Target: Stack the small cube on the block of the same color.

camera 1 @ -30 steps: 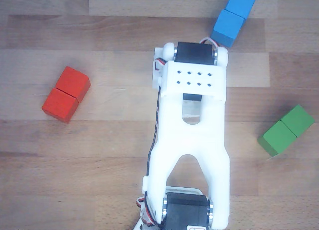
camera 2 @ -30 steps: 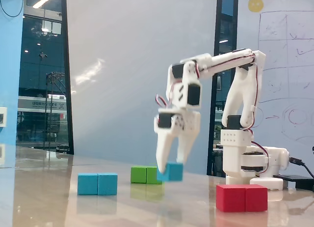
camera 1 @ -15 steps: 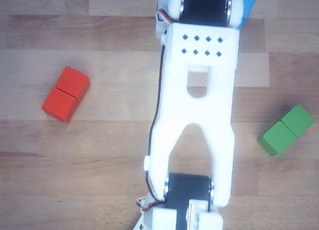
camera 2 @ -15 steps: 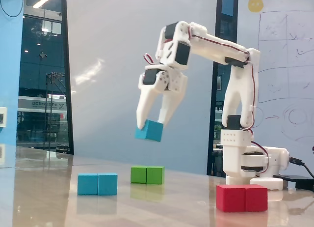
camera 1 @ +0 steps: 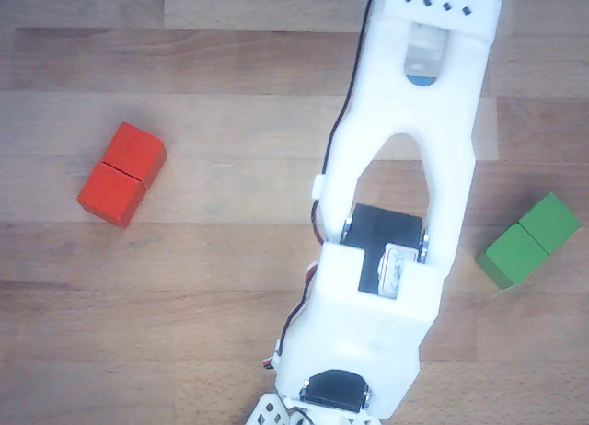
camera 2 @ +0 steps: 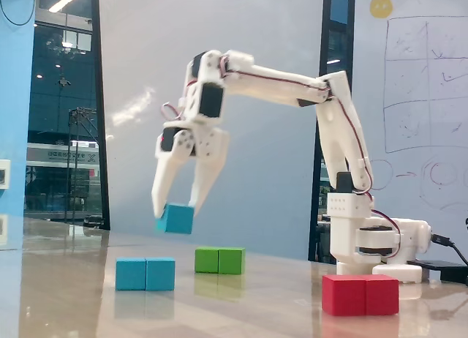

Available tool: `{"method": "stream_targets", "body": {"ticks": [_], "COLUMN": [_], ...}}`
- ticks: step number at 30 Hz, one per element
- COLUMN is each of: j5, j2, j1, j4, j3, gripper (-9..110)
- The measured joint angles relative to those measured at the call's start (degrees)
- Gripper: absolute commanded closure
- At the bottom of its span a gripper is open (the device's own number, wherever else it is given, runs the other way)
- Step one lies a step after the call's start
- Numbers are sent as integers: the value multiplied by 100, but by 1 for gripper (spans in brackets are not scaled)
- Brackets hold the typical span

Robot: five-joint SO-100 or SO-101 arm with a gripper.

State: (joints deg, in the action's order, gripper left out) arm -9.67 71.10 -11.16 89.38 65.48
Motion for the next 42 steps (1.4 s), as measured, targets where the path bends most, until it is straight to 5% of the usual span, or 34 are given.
{"method": "stream_targets", "body": {"ticks": [42], "j5": [0], "j2": [-1151], "j1": [-193], "j4": [-299], "j3": [-712], "gripper": [93]}}
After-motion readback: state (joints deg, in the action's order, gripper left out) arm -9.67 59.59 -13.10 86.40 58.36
